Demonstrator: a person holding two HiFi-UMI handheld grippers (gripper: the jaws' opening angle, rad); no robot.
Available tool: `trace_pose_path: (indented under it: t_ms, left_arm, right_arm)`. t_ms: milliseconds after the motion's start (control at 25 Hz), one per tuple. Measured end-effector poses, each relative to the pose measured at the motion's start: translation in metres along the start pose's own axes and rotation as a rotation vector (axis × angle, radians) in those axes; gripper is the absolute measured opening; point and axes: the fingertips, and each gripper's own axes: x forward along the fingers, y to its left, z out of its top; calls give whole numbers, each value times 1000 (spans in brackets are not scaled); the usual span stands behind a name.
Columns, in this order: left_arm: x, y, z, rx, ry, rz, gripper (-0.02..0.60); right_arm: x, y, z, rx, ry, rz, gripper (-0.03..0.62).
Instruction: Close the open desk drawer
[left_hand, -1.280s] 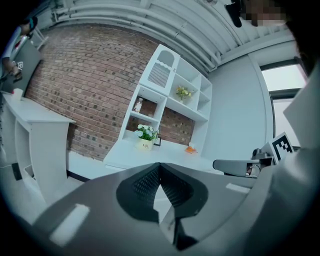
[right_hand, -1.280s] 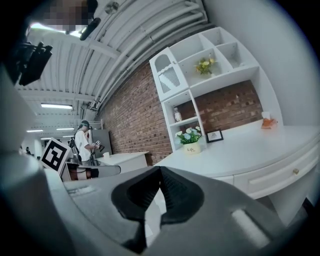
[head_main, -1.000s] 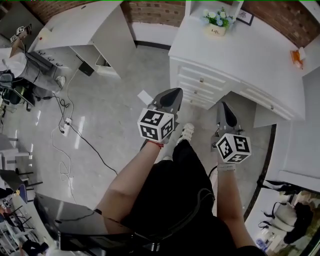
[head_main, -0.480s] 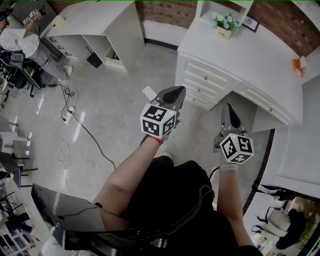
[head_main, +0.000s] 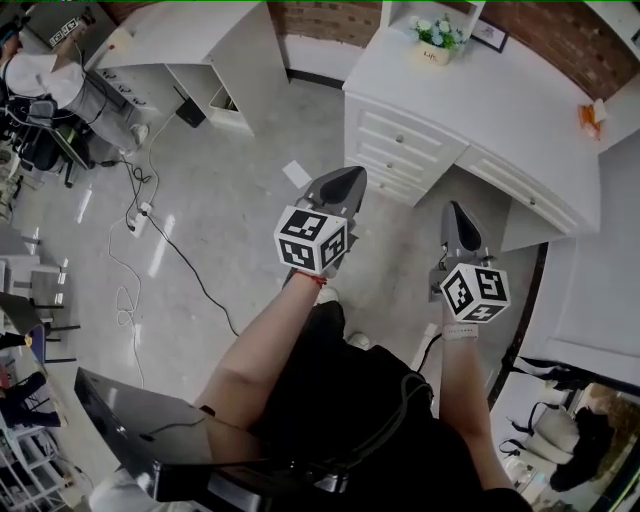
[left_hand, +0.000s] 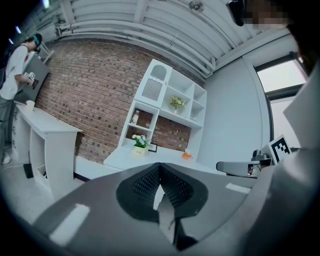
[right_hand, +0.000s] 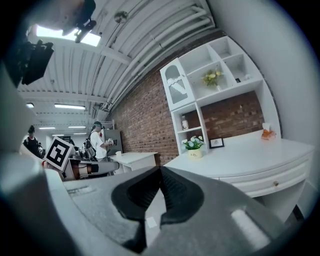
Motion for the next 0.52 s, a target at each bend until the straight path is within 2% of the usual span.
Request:
trace_pose_path:
  t_ms: [520]
  left_arm:
    - [-45, -44, -19, -3, 1, 52, 2]
  right_arm:
    - [-57, 11, -7, 19, -10, 52, 2]
